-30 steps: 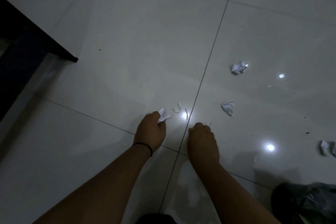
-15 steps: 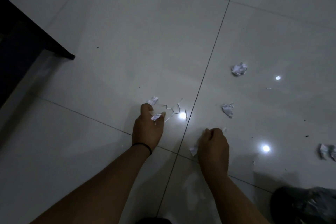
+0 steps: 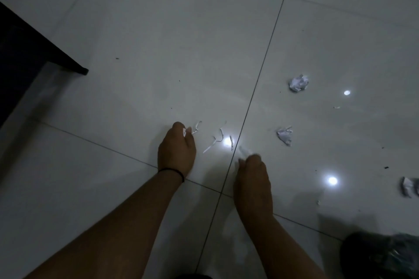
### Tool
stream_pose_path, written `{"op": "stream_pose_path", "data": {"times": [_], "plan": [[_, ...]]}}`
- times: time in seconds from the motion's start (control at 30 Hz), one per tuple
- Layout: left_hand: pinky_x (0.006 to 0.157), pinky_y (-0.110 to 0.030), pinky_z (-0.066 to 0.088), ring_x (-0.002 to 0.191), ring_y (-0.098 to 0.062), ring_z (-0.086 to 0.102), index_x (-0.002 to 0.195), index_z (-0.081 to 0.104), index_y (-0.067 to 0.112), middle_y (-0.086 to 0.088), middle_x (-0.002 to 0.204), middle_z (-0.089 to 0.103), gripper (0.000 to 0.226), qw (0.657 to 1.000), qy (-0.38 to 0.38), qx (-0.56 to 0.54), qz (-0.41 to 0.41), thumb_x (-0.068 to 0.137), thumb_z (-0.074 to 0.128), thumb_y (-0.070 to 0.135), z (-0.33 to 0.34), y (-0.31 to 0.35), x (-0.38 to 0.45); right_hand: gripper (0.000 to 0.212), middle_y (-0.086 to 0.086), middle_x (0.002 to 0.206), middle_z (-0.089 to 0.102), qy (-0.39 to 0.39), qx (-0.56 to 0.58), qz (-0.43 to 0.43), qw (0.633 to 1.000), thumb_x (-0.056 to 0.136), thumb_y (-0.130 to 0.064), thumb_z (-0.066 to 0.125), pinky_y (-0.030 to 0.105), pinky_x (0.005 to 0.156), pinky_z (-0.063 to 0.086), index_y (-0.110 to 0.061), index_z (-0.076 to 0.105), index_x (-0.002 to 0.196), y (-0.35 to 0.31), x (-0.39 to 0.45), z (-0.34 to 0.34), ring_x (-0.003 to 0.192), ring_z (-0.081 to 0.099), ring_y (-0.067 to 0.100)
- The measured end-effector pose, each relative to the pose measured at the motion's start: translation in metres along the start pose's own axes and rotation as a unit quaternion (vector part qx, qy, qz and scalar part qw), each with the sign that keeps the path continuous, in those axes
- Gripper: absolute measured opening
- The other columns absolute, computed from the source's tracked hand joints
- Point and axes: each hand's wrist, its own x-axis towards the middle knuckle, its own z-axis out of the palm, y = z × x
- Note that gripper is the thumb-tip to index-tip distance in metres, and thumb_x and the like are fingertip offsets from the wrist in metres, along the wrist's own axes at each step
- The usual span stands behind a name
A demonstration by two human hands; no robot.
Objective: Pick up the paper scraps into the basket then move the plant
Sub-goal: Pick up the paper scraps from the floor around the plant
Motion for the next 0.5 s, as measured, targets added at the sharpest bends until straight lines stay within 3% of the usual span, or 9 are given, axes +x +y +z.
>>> {"op": "stream_pose_path", "data": {"times": [0.07, 0.13, 0.23, 0.27, 0.33, 0.37, 0.43, 0.5], "plan": [[0.060, -0.027, 0.031, 0.072, -0.033, 0.057, 0.084, 0.049, 0.008, -0.004, 0.074, 0.052, 0.014, 1.000, 0.003, -0.022, 0.007, 0.092, 0.044, 0.019, 0.000, -0.003, -0.011, 0.017, -0.005, 0.068, 0.045, -0.003, 0.045, 0.007, 0.999, 0.094, -0.005, 0.040, 0.016, 0.049, 0.029, -0.016, 0.044, 0.082, -0.010, 0.018, -0.002, 0.058, 0.040, 0.009], [0.066, -0.024, 0.036, 0.085, -0.032, 0.061, 0.102, 0.054, 0.010, -0.006, 0.085, 0.060, 0.016, 0.999, -0.004, -0.041, 0.000, 0.091, 0.044, 0.016, 0.002, -0.004, -0.015, 0.016, 0.007, 0.080, 0.054, -0.006, 0.013, -0.017, 1.000, 0.091, 0.000, 0.038, 0.026, 0.059, 0.031, -0.006, 0.053, 0.092, -0.017, 0.035, -0.002, 0.067, 0.047, 0.019], [0.083, -0.029, 0.045, 0.104, -0.030, 0.061, 0.125, 0.051, 0.013, -0.013, 0.113, 0.066, 0.034, 0.998, -0.009, -0.061, -0.006, 0.091, 0.046, 0.014, 0.002, -0.004, -0.012, 0.023, 0.016, 0.097, 0.058, -0.018, -0.026, -0.059, 0.998, 0.096, -0.023, 0.044, 0.025, 0.066, 0.033, -0.002, 0.054, 0.099, -0.022, 0.048, 0.004, 0.085, 0.056, 0.027], [0.082, -0.029, 0.045, 0.102, -0.029, 0.061, 0.120, 0.055, 0.012, -0.012, 0.110, 0.066, 0.030, 0.998, -0.009, -0.066, 0.005, 0.091, 0.046, 0.015, 0.001, -0.005, -0.011, 0.035, 0.015, 0.100, 0.058, -0.022, -0.055, -0.059, 0.996, 0.094, -0.037, 0.047, 0.028, 0.068, 0.037, -0.004, 0.053, 0.103, -0.025, 0.050, 0.007, 0.088, 0.057, 0.028], [0.071, -0.026, 0.043, 0.085, -0.026, 0.062, 0.091, 0.060, 0.013, -0.008, 0.087, 0.066, 0.016, 0.997, -0.013, -0.075, 0.017, 0.090, 0.048, 0.024, 0.001, -0.006, -0.010, 0.060, 0.012, 0.103, 0.057, -0.021, -0.151, -0.053, 0.987, 0.084, -0.061, 0.047, 0.033, 0.073, 0.045, -0.007, 0.051, 0.108, -0.028, 0.054, 0.014, 0.092, 0.058, 0.027], [0.064, -0.026, 0.040, 0.074, -0.023, 0.059, 0.075, 0.055, 0.013, -0.005, 0.073, 0.061, 0.025, 0.997, -0.015, -0.073, 0.018, 0.090, 0.049, 0.032, 0.001, -0.005, -0.008, 0.067, 0.011, 0.103, 0.057, -0.020, -0.193, -0.054, 0.980, 0.080, -0.068, 0.046, 0.035, 0.074, 0.047, -0.008, 0.050, 0.109, -0.030, 0.055, 0.017, 0.092, 0.058, 0.027], [0.053, -0.026, 0.032, 0.061, -0.019, 0.051, 0.058, 0.041, 0.017, 0.001, 0.059, 0.048, 0.042, 0.998, -0.018, -0.058, -0.005, 0.086, 0.049, 0.047, 0.002, 0.000, -0.005, 0.066, 0.011, 0.103, 0.058, -0.018, -0.233, -0.068, 0.970, 0.080, -0.068, 0.047, 0.036, 0.074, 0.047, -0.009, 0.051, 0.110, -0.034, 0.056, 0.023, 0.092, 0.058, 0.026], [0.047, -0.025, 0.028, 0.056, -0.016, 0.046, 0.054, 0.034, 0.021, 0.003, 0.057, 0.045, 0.048, 0.998, -0.025, -0.031, -0.054, 0.082, 0.047, 0.059, 0.003, 0.010, 0.000, 0.052, 0.012, 0.102, 0.059, -0.013, -0.250, -0.111, 0.962, 0.088, -0.055, 0.047, 0.033, 0.070, 0.043, -0.008, 0.053, 0.110, -0.033, 0.056, 0.027, 0.090, 0.059, 0.027]]}}
